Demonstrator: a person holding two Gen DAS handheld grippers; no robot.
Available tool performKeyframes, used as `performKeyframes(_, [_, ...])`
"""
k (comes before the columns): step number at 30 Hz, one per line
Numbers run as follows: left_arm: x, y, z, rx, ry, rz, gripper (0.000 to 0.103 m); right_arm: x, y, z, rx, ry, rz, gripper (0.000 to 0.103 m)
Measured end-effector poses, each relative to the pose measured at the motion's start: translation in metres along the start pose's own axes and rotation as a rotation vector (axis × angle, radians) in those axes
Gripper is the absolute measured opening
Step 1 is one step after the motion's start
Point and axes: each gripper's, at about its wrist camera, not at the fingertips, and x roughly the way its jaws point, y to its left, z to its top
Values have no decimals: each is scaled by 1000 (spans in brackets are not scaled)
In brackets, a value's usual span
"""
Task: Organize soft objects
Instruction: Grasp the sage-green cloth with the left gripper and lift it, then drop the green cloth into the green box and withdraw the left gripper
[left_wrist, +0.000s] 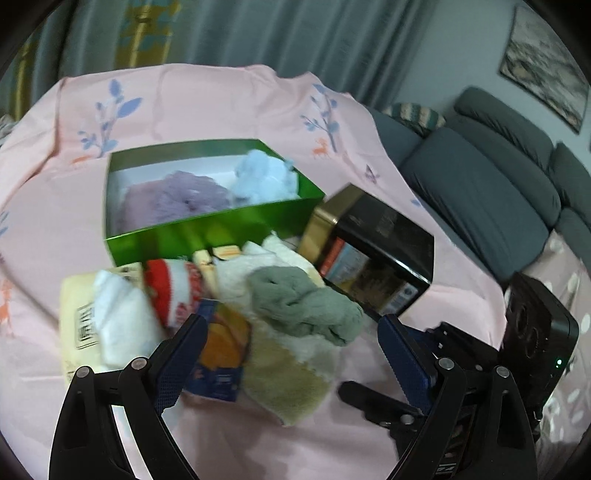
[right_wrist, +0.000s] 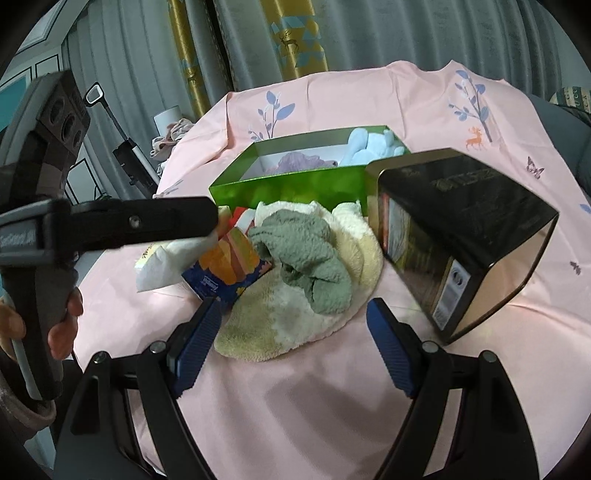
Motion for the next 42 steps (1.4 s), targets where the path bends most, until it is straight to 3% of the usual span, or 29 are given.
performKeyframes(6, [25,-14,5,39,30,-7,92,15,-9,1,37,-3,25,71])
performKeyframes(13, [57,-6,10,-14,100,-26,52,28,-16,4,58,-4,22,60])
performKeyframes(14, [59,-4,10,-29,107,-36,44,29,-18,5,64,-2,21,54])
performKeyframes(18, [59,6,12,-83,95,-61,32,36,-24,7,79,7,24,24])
performKeyframes(20, [59,11,11,-109,101,-78,25,35,-25,7,81,-4,29,17])
performKeyframes(23, [51,15,12,-127,82,-89,21,27,-23,9,72,-38,35,10])
performKeyframes(32, [18,18,26,-110,12,-90,21,7,-7,32,14,-113,46,9])
performKeyframes(42, [-12,38,95,-69,-124,16,21,20,15,115,-95,-213,44,10])
